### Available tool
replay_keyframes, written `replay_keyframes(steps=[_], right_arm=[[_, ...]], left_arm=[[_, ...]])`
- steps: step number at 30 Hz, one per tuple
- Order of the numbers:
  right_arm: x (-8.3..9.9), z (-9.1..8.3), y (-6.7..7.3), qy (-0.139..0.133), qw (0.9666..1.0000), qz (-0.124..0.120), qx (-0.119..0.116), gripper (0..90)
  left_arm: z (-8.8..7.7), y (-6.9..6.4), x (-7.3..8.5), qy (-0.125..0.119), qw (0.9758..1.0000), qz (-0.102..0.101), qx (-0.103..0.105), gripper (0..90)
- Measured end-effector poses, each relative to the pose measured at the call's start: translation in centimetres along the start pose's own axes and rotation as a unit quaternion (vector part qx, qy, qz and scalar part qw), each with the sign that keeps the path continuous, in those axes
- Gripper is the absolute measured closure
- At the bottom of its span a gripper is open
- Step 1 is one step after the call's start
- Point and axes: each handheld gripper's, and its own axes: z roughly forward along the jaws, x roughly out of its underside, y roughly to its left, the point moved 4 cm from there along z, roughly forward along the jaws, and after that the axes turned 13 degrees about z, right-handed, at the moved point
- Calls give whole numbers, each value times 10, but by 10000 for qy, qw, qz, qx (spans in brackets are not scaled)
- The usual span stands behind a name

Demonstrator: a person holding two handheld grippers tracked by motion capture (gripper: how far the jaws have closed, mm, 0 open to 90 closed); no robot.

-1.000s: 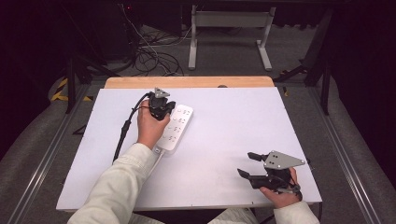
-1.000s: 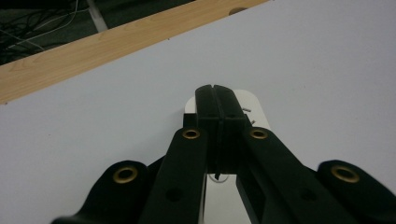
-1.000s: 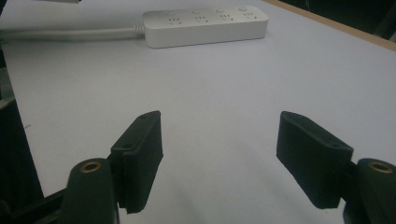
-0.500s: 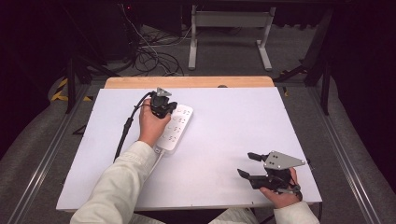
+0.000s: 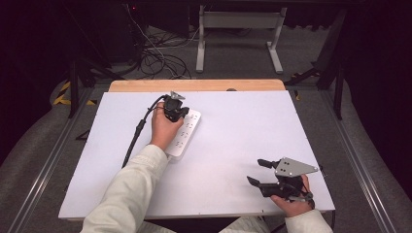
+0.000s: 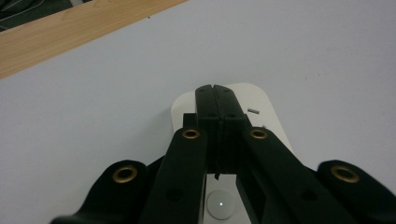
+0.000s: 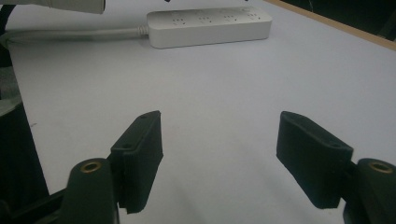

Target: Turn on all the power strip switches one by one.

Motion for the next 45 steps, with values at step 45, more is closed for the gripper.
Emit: replay_keyframes(steps=[45], right_arm=[[0, -1, 0, -9, 10000, 11, -38, 321]], left_arm=[[14, -2, 5, 241, 9995, 165, -153, 900]])
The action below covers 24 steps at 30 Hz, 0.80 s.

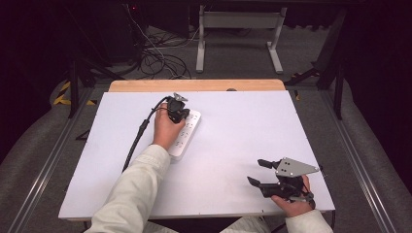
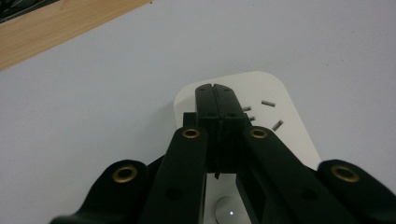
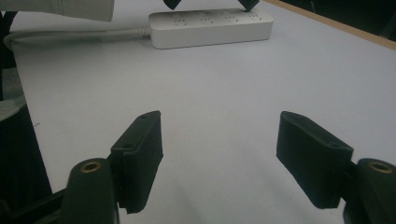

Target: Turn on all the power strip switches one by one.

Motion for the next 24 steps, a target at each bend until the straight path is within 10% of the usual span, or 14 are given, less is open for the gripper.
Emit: replay_keyframes(steps=[24], right_arm=[[1, 0, 1, 23, 10000, 6, -11, 321]], left_arm=[[1, 1, 1, 67, 9996, -226, 145, 900]])
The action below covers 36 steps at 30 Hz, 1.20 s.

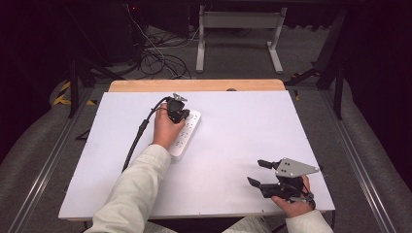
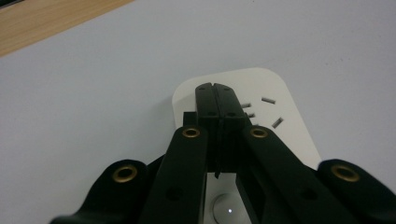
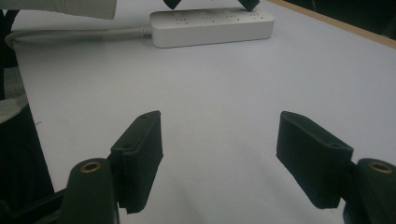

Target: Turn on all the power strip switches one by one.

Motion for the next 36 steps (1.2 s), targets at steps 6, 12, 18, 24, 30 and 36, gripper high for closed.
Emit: replay_keyframes(steps=[6, 12, 18, 24, 30, 36], right_arm=[[0, 0, -1, -17, 10000, 37, 41, 321], [0, 2, 0, 11, 10000, 17, 85, 321], [-1, 1, 2, -5, 9999, 9, 122, 321], [0, 0, -1, -13, 9999, 43, 134, 319], [-1, -1, -2, -36, 9998, 51, 164, 317], [-1, -1, -2, -54, 9998, 94, 186, 308]], left_arm=[[-20, -4, -6, -259, 9995, 175, -63, 900], [-59, -11, -20, -713, 9969, 302, 117, 900], [-76, -13, -21, -825, 9960, 321, 132, 900], [-96, -22, -15, -1003, 9933, 534, 232, 708], [-128, -29, -1, -1240, 9893, 717, 287, 565], [-158, -39, 14, -1743, 9808, 823, 289, 393]])
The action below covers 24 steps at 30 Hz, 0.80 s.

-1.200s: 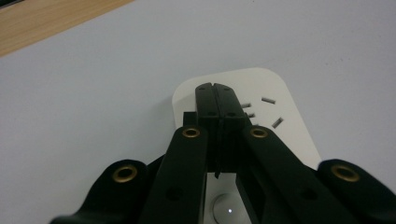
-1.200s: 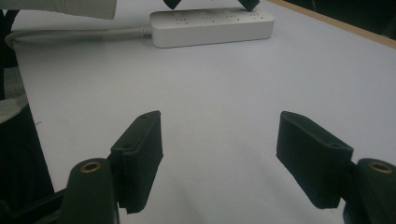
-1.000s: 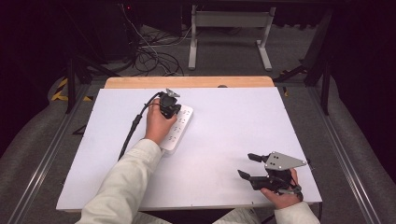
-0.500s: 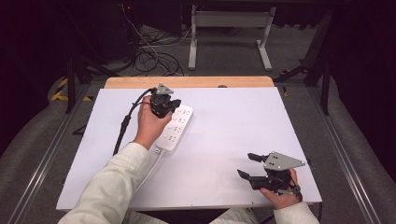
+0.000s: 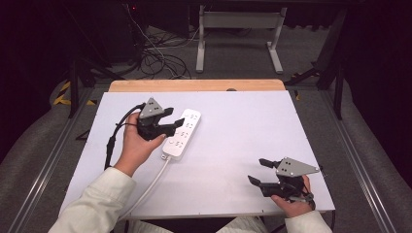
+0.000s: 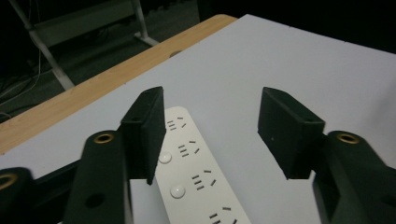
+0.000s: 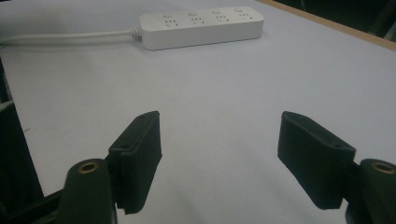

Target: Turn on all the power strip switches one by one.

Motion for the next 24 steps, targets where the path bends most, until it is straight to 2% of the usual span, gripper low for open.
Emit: replay_keyframes(steps=[6, 11, 14, 16, 18, 21, 22, 24], right_arm=[[0, 0, -1, -12, 10000, 31, 8, 301], [0, -1, -1, -26, 10000, 84, -20, 299], [-1, -2, -1, -54, 9999, 109, -35, 296], [-1, -2, -1, -106, 9998, 146, -77, 292], [-1, -2, -2, -117, 9998, 165, -78, 288], [-1, -2, -2, -115, 9997, 204, -67, 282], [-1, -1, -3, -90, 9997, 217, -30, 279], [-1, -1, -4, -72, 9998, 209, 9, 279]], left_arm=[[-28, -10, 13, -164, 9998, -51, 55, 312], [-48, -20, 31, -184, 9998, -73, 65, 271], [-60, -28, 49, -272, 9996, -39, -55, 261], [-68, -33, 64, -256, 9996, 94, -70, 249], [-77, -40, 80, -236, 9996, 127, -67, 247], [-88, -48, 109, -280, 9994, 0, -206, 243], [-90, -51, 116, -209, 9995, 6, -222, 225], [-94, -54, 124, -34, 9994, 141, -305, 220]])
